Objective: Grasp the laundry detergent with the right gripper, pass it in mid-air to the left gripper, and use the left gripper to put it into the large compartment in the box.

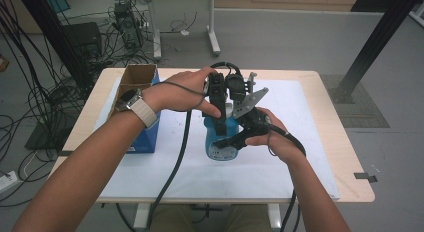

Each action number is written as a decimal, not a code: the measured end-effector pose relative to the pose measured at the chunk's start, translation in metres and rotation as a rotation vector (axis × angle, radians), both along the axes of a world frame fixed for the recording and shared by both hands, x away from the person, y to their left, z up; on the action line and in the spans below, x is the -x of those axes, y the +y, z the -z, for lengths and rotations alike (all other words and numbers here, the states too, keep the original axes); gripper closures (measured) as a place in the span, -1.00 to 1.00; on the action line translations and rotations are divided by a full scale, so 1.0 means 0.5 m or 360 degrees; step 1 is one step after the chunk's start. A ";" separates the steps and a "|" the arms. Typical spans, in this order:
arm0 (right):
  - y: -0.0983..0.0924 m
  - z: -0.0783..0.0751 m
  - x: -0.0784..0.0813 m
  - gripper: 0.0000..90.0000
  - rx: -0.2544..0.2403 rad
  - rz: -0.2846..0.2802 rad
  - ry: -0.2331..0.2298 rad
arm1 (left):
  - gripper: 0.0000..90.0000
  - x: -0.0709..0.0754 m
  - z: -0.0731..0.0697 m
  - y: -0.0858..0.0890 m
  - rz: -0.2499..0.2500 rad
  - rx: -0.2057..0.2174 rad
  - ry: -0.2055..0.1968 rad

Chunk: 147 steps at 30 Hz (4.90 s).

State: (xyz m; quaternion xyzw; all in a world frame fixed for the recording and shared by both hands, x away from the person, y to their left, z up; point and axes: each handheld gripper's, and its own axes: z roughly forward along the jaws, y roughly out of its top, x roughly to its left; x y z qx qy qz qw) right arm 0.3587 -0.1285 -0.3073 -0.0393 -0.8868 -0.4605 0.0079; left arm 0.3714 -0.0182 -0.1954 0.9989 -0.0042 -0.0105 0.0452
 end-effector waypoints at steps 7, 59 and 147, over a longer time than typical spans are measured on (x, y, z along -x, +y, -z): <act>0.001 -0.002 0.002 -0.02 -0.0009 0.0006 0.0017 | -0.72 0.000 0.012 -0.003 0.0007 -0.0008 0.0020; 0.006 0.001 0.002 -0.02 -0.0019 -0.0016 -0.0001 | -0.16 -0.006 0.033 0.002 0.0020 0.0044 0.0149; 0.009 -0.022 0.011 -0.02 -0.0009 -0.0046 -0.0018 | -0.15 0.008 0.013 0.015 -0.0022 0.0094 0.0106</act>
